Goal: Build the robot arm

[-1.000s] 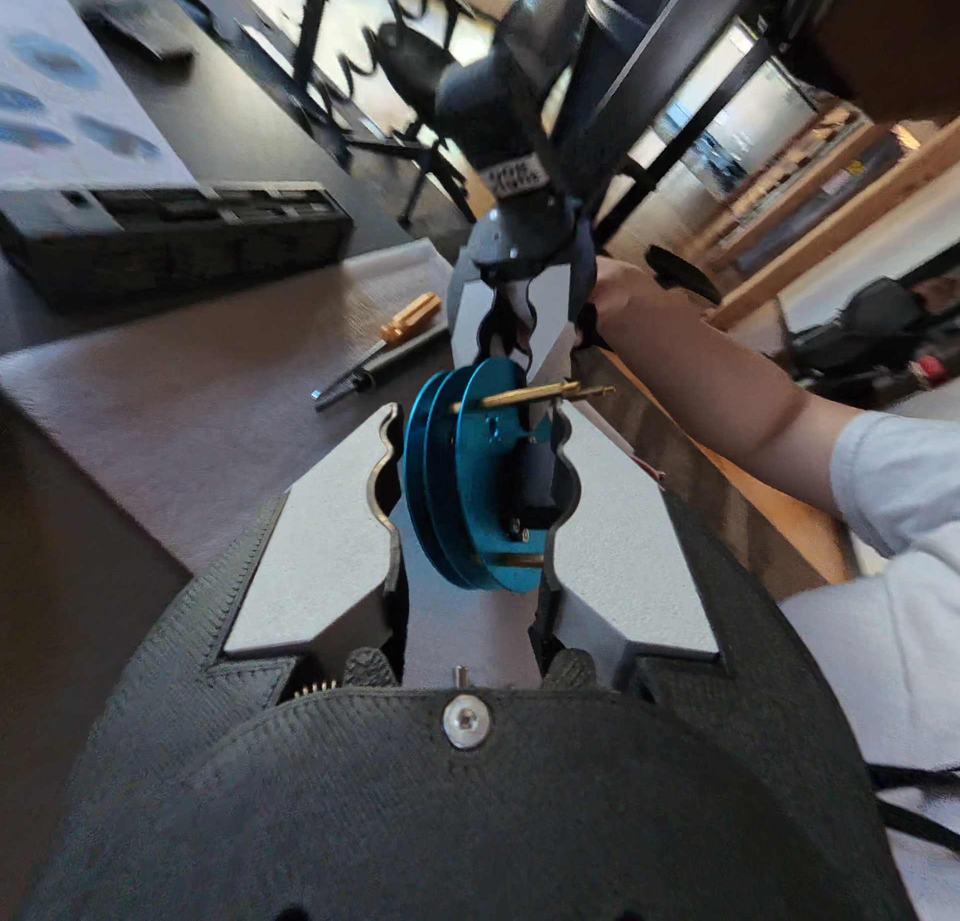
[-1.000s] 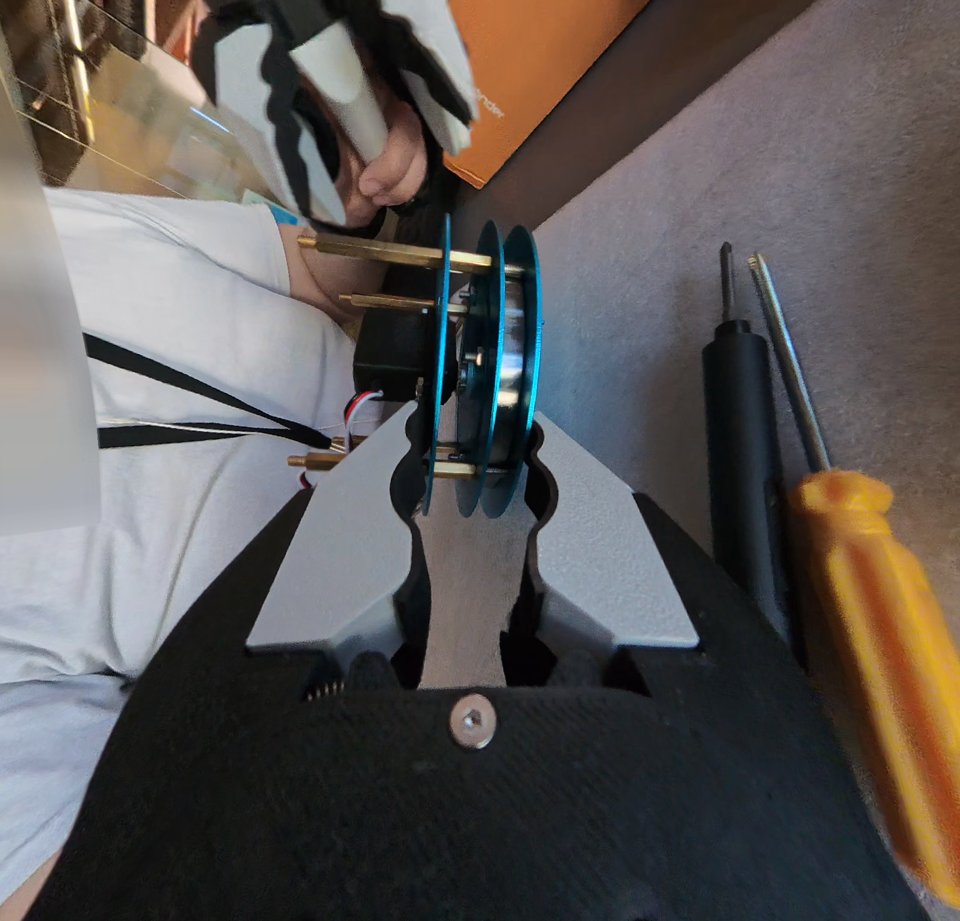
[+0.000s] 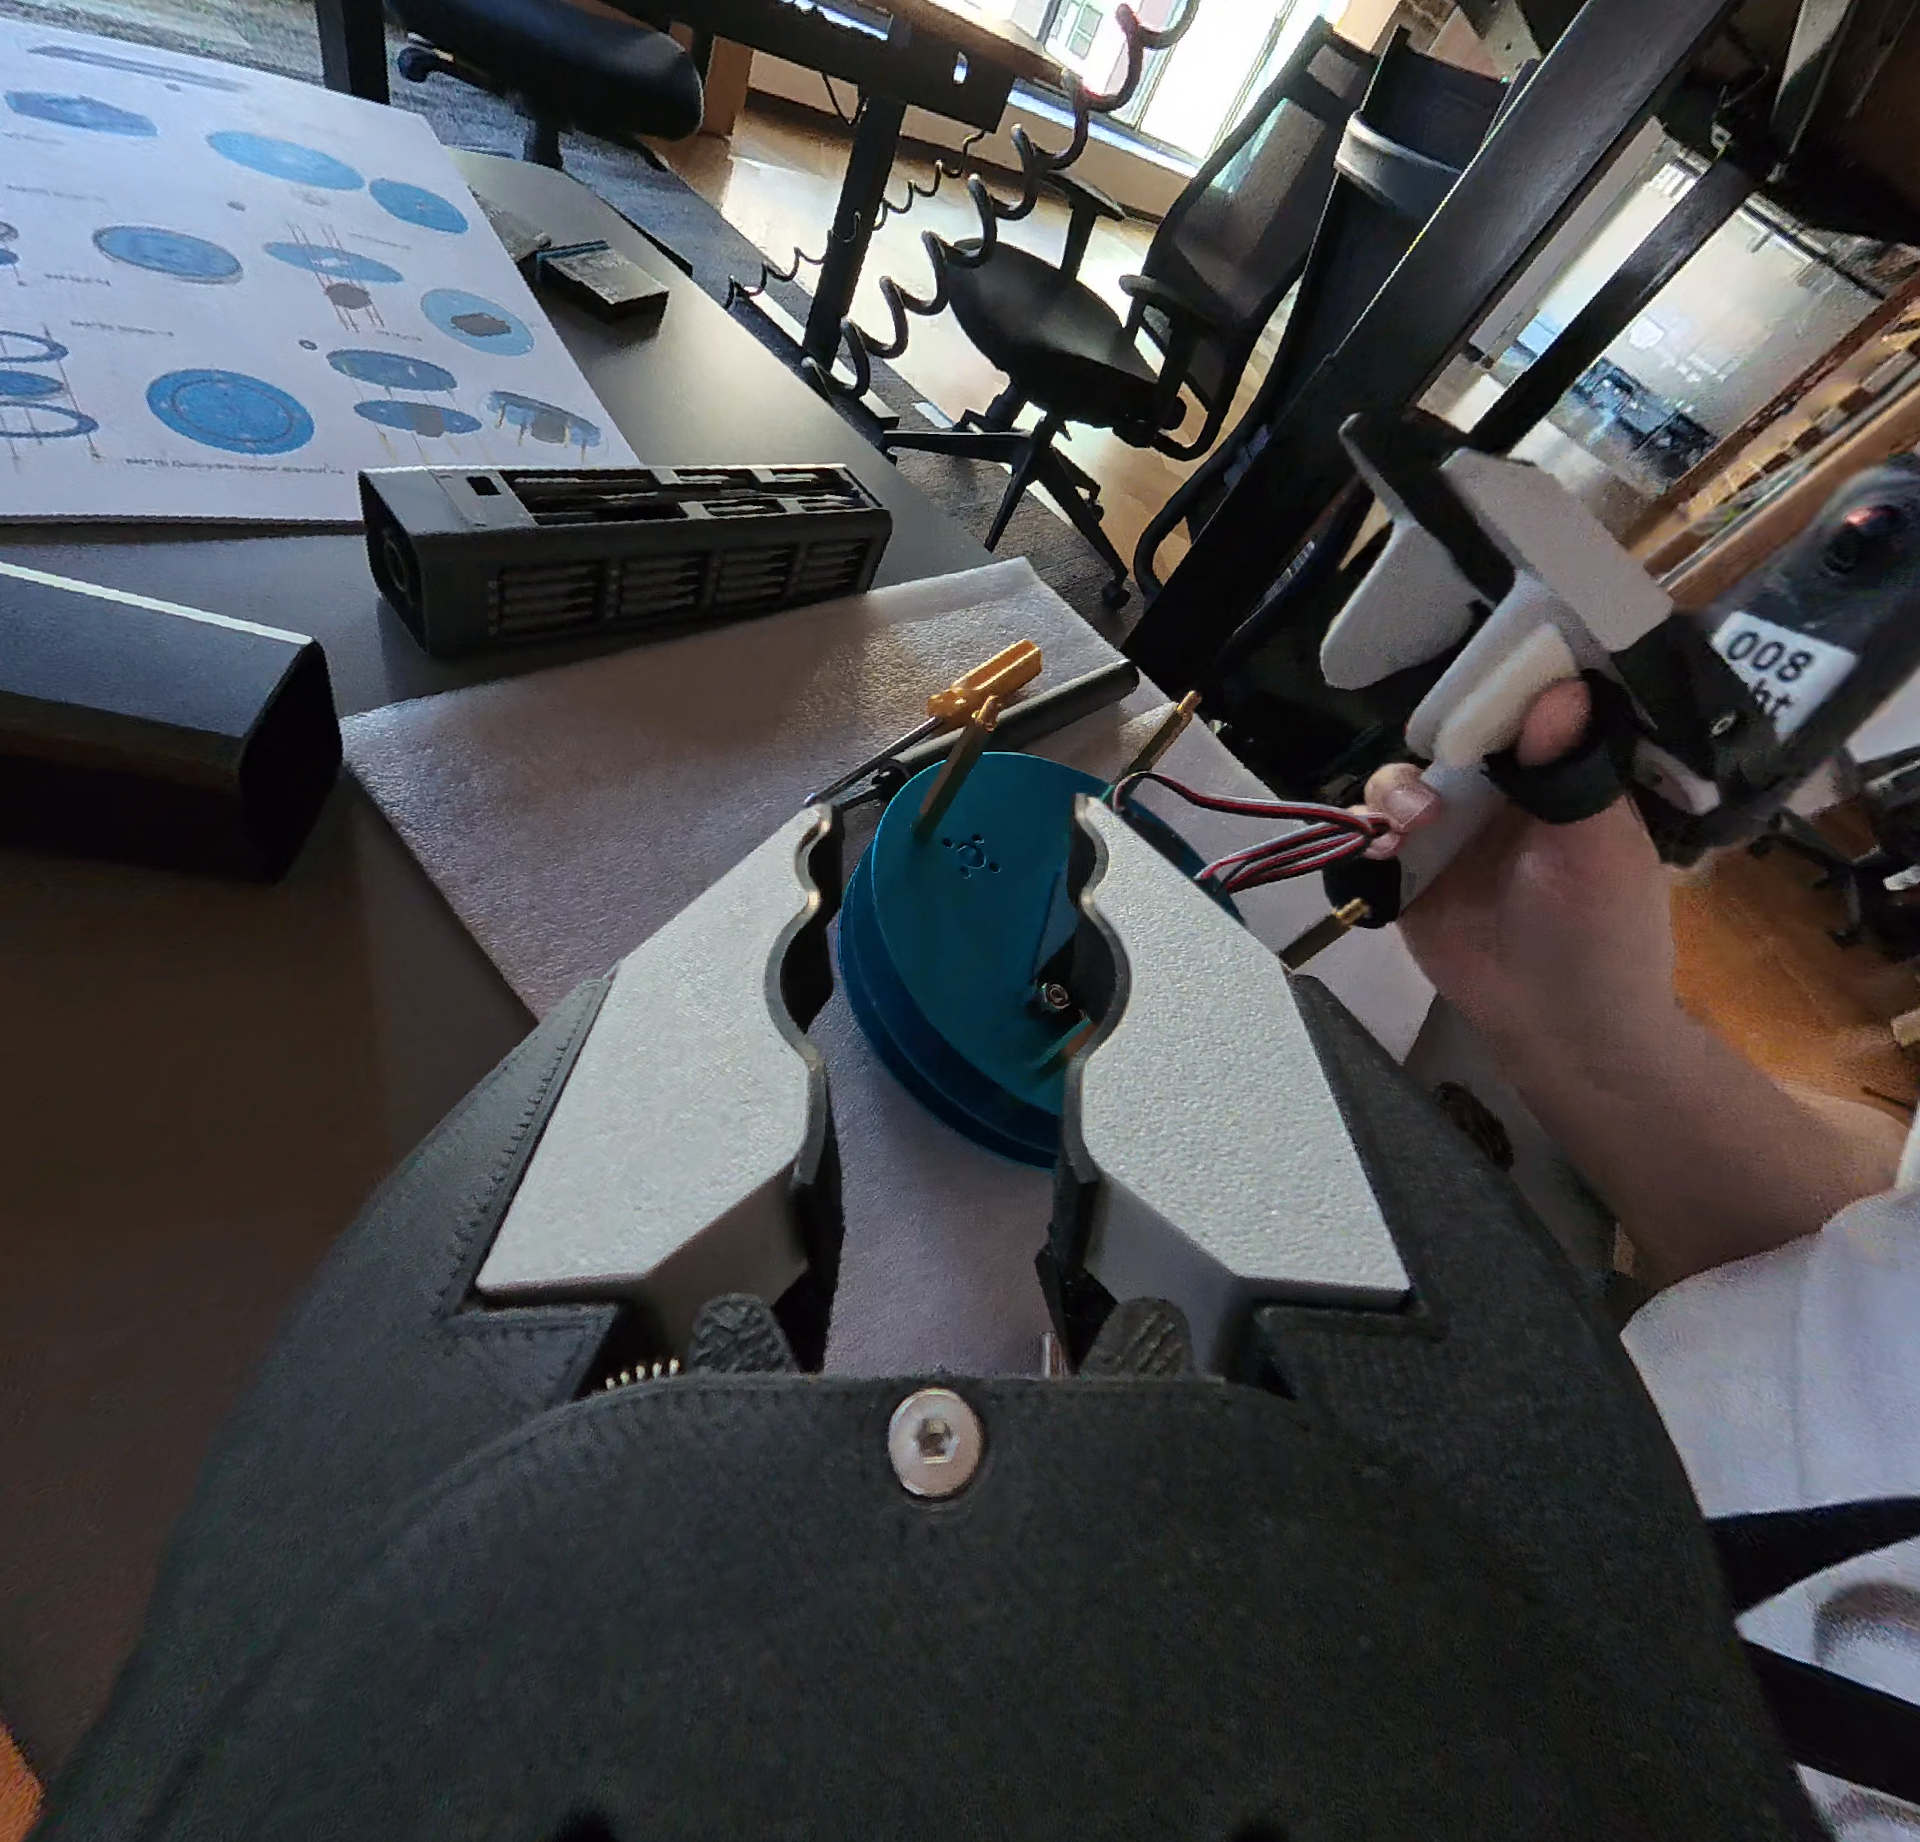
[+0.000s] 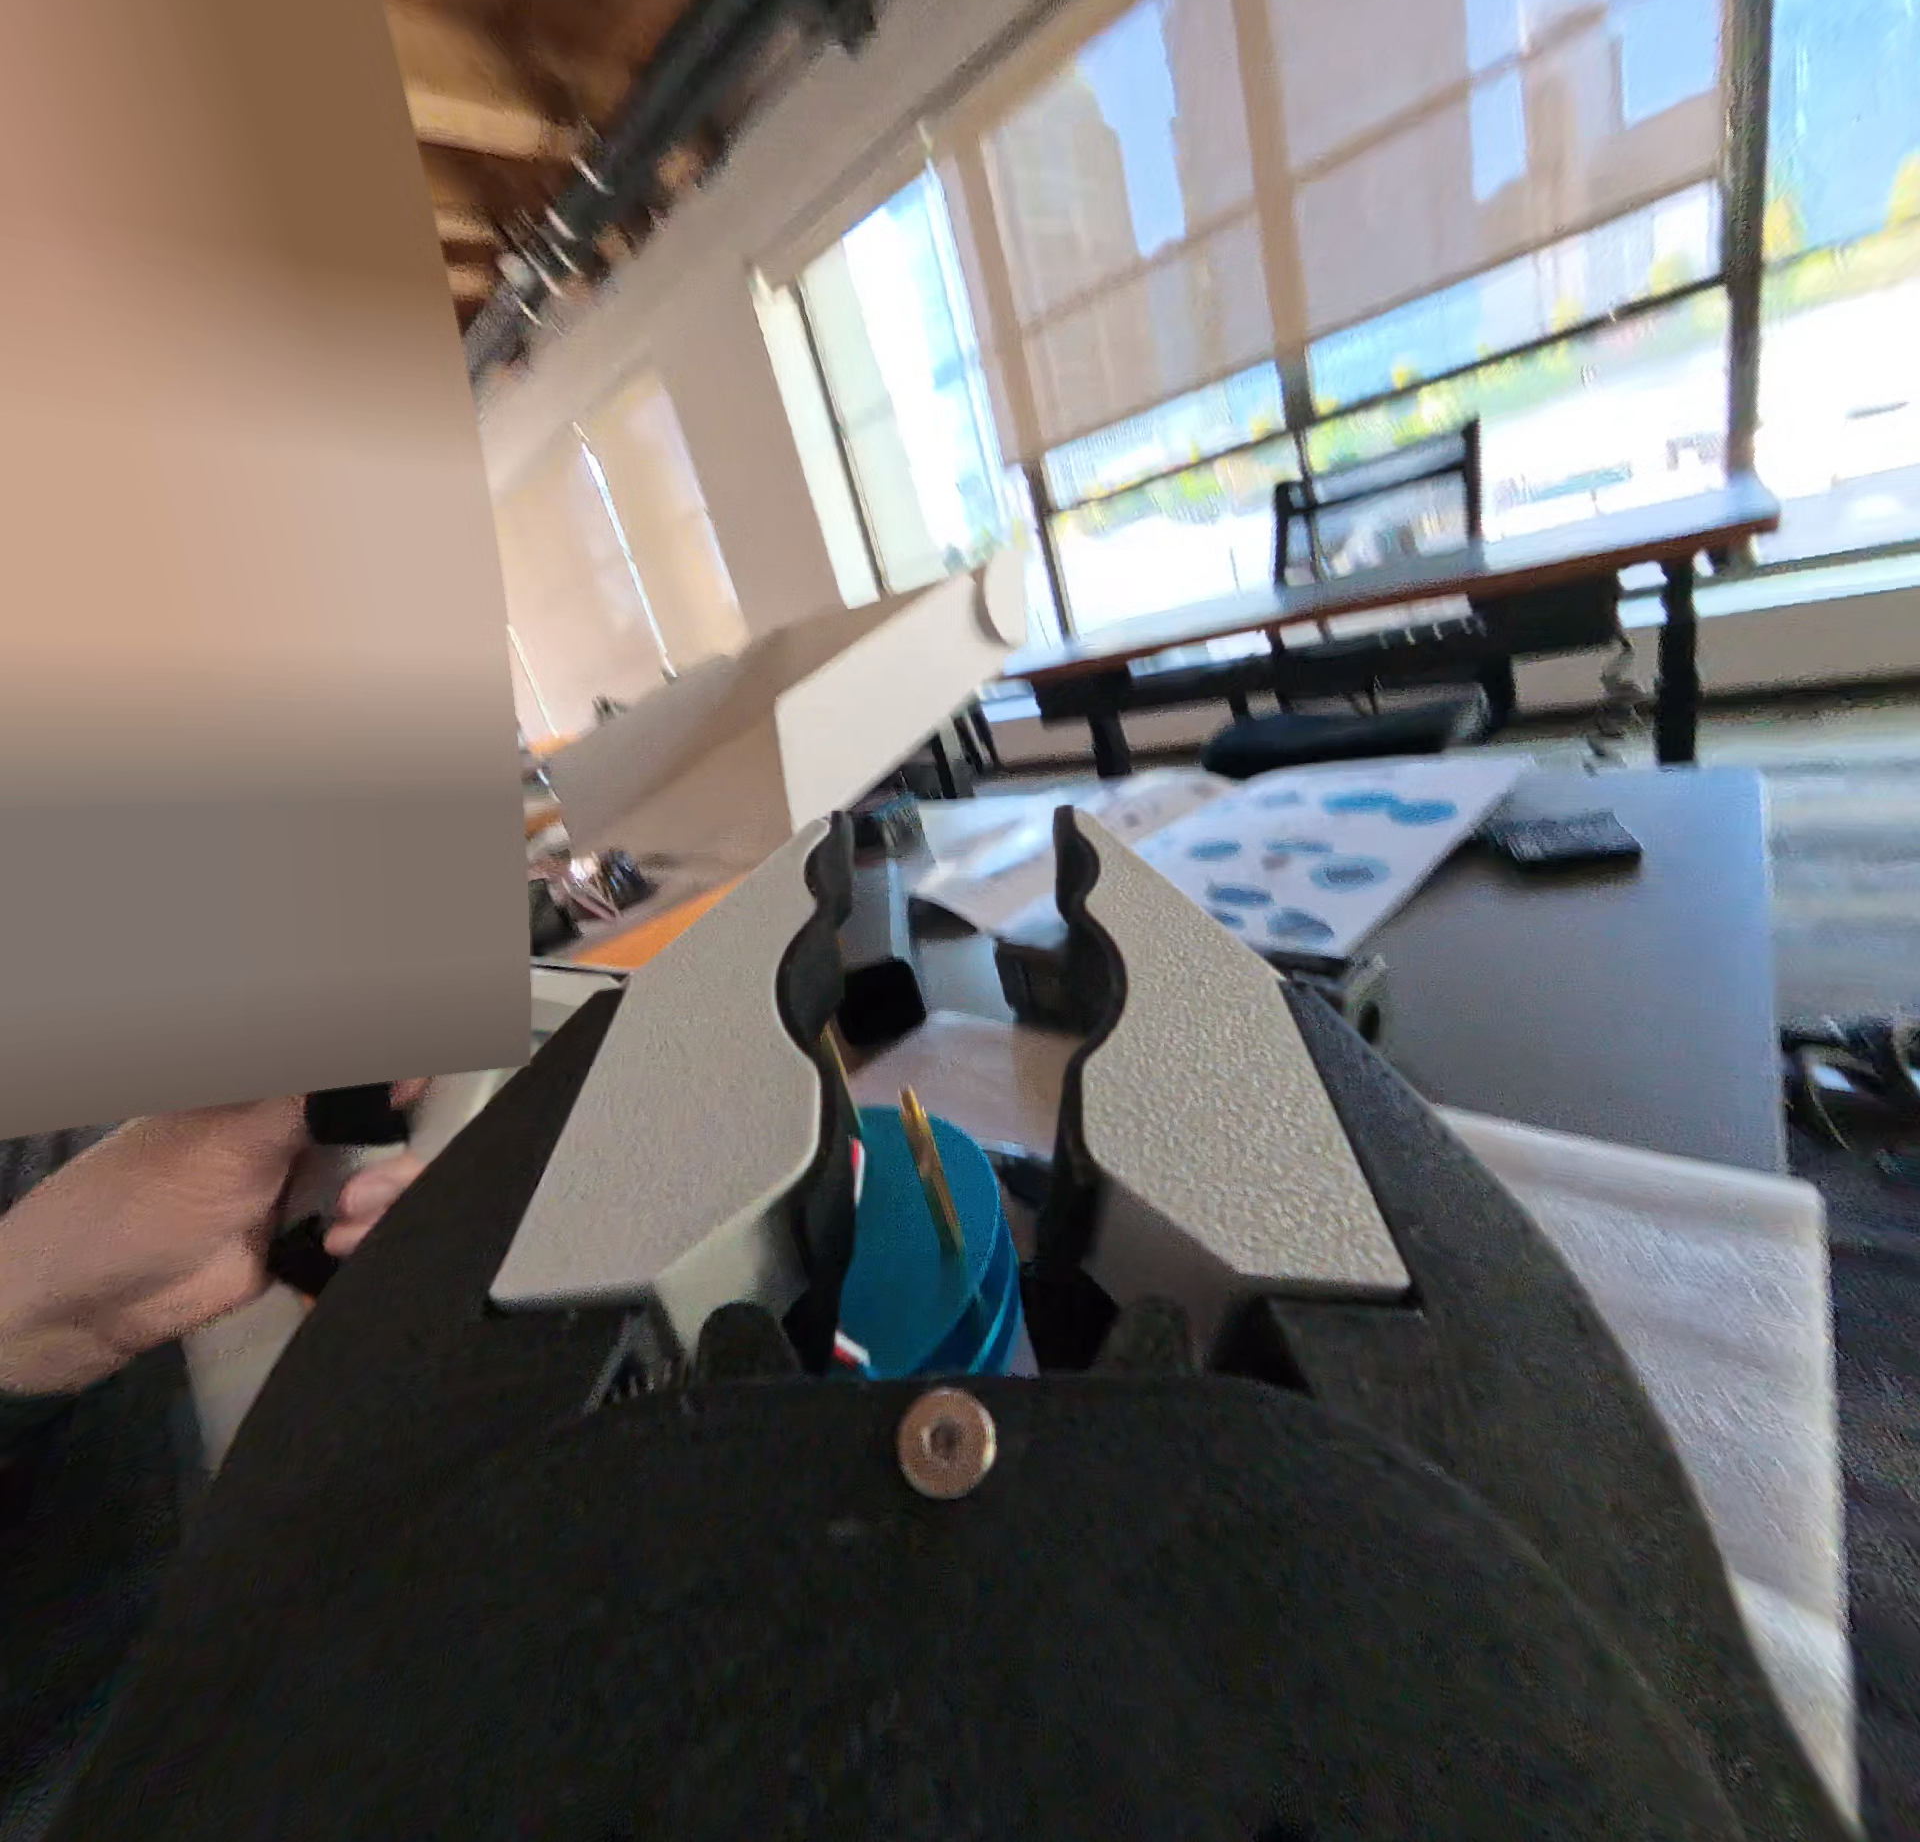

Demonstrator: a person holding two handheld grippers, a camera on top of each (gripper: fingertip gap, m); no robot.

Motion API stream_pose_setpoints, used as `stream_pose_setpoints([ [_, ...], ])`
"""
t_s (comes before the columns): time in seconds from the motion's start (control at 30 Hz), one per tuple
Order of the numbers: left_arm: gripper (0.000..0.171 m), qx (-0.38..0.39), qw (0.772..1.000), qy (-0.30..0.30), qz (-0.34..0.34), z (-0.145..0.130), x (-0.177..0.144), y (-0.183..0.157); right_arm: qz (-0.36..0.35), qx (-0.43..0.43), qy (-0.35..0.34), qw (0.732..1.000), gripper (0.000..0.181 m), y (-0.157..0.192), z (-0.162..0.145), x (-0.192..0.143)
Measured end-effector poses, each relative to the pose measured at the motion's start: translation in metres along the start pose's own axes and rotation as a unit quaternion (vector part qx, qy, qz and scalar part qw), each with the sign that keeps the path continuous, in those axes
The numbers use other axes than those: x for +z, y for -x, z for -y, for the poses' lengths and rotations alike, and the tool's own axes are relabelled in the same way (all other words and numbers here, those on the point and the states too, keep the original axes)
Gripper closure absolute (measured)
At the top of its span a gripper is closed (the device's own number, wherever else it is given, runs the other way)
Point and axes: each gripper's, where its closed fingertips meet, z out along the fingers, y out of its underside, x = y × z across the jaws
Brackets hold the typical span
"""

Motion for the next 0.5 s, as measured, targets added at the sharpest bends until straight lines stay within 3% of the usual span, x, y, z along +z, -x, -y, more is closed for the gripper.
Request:
stream_pose_setpoints([
  [0.03,0.130,-0.003,1.000,0.003,0.000,-0.002,0.000,0.000,0.003,-0.001,0.032,0.999,0.145,0.002,-0.004,0.000],
  [0.1,0.131,-0.012,1.000,0.005,-0.007,-0.003,0.000,-0.001,0.000,-0.048,0.078,0.996,0.168,-0.002,-0.017,0.001],
  [0.2,0.133,-0.010,1.000,0.002,-0.006,-0.003,0.000,0.001,-0.039,-0.109,0.159,0.980,0.177,-0.023,-0.041,0.001],
  [0.27,0.135,-0.004,1.000,0.002,0.006,-0.003,-0.001,0.006,-0.050,-0.128,0.145,0.980,0.181,-0.031,-0.038,0.000],
  [0.33,0.136,-0.010,1.000,-0.001,0.003,-0.002,-0.001,0.008,-0.035,-0.073,0.120,0.989,0.181,-0.030,-0.039,0.001],
  [0.5,0.142,-0.025,0.999,-0.014,-0.019,0.000,-0.002,0.003,-0.056,-0.052,0.146,0.986,0.181,-0.048,-0.053,-0.001],
])
